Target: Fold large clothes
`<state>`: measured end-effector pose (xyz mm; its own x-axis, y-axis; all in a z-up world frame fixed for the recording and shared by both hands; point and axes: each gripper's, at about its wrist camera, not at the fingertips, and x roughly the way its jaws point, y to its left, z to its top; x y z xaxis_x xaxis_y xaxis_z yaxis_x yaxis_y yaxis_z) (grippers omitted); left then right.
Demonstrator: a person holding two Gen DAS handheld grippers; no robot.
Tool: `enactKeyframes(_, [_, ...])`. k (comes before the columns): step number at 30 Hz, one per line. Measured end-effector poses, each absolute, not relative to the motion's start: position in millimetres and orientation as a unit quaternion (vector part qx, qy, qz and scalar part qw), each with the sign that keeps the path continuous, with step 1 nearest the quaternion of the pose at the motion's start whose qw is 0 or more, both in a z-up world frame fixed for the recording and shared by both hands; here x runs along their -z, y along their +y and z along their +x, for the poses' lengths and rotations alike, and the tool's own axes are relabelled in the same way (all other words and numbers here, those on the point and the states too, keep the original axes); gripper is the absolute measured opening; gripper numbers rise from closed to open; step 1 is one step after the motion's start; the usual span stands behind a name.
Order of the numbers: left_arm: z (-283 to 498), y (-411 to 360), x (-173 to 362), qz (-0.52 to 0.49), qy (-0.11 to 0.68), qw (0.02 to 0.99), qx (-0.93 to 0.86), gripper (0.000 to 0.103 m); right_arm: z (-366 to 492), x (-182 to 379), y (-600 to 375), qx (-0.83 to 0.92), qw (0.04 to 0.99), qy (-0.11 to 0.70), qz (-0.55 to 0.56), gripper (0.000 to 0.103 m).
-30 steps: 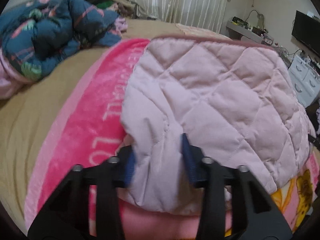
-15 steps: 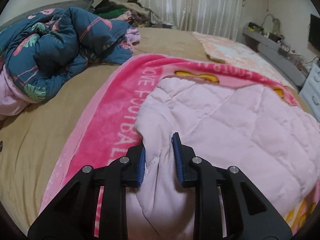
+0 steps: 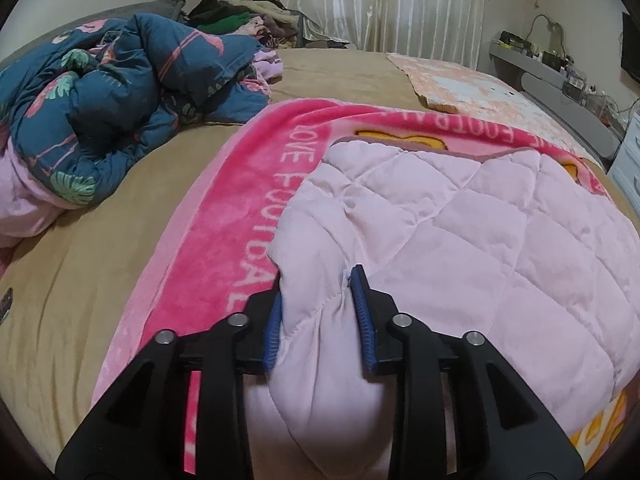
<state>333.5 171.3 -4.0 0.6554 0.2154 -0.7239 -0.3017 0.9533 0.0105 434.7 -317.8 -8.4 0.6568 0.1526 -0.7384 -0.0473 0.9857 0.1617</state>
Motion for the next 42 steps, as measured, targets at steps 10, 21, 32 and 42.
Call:
enactKeyframes(10, [299,157,-36,-0.051,0.358,0.922,-0.139,0.075,381,-44,-332,-0.077,0.927,0.355,0.095,0.098])
enactKeyframes(21, [248,137,-62,-0.057,0.341,0.930,-0.126,0.094,321,-75,-331,-0.101,0.934,0.324,0.107,0.099])
enactKeyframes(32, [220,169,23,-0.279,0.406,0.864,-0.103,0.094,306,6,-345,-0.056,0.887,0.392,0.235,0.099])
enactKeyframes(42, [253,188,58,-0.396,0.390,0.827,-0.084,0.094,348,53,-336,-0.053,0.846,0.426,0.315,0.099])
